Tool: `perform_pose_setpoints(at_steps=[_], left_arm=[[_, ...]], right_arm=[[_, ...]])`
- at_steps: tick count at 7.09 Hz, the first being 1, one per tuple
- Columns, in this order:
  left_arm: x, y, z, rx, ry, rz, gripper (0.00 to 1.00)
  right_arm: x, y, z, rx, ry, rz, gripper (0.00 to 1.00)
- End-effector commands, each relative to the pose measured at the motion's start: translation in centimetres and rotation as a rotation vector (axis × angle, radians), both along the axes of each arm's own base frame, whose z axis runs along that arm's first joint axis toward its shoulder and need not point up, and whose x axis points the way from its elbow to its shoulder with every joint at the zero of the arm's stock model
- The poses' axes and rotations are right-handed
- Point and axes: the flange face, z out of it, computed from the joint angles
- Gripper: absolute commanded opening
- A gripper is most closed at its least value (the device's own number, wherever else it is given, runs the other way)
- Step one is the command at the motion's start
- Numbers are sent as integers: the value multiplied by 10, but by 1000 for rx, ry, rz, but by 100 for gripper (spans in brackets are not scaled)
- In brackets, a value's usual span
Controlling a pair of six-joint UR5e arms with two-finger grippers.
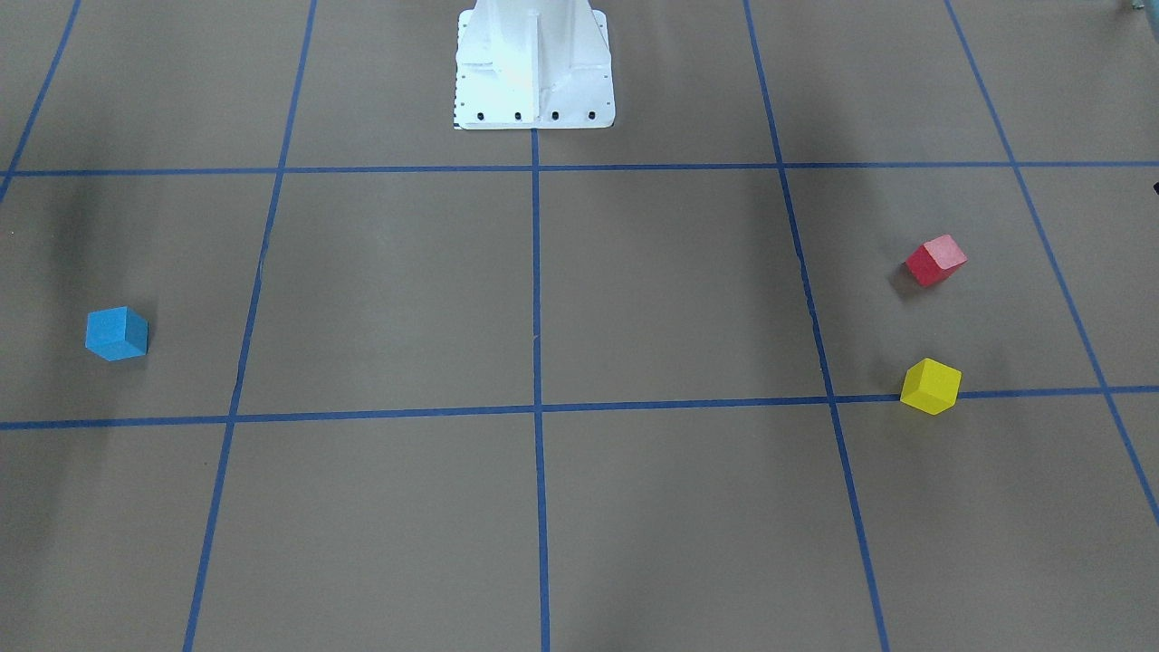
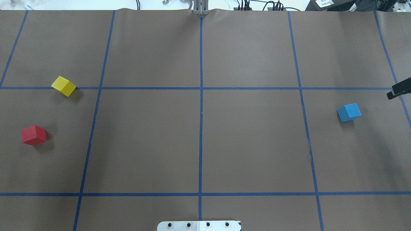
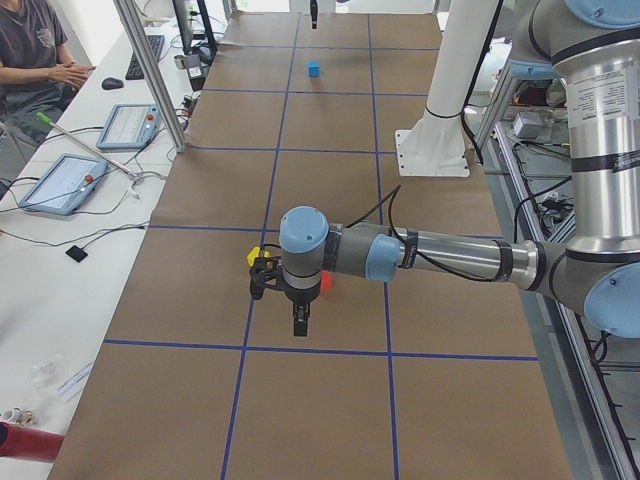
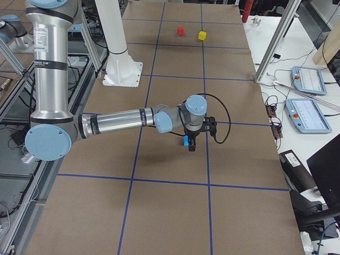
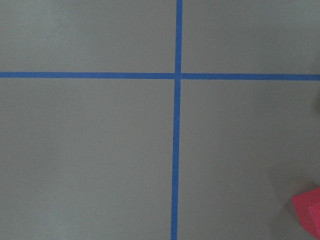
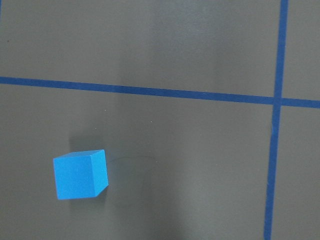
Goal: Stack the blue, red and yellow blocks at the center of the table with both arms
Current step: 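Reach the right gripper toward the blue cube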
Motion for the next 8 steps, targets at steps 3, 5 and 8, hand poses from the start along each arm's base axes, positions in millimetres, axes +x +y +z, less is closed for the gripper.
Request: perform_pose_setpoints(at_steps=[3, 5, 8], left_arm=[[0, 0, 0, 0, 4, 1, 100], [0, 0, -1, 0, 6, 0, 100], [0, 0, -1, -1, 6, -1, 100]], right_arm=[[-86, 3, -6, -30, 14, 27, 100], [-119, -14, -3, -41, 25, 3, 100], [-139, -10, 0, -12, 61, -23, 99]])
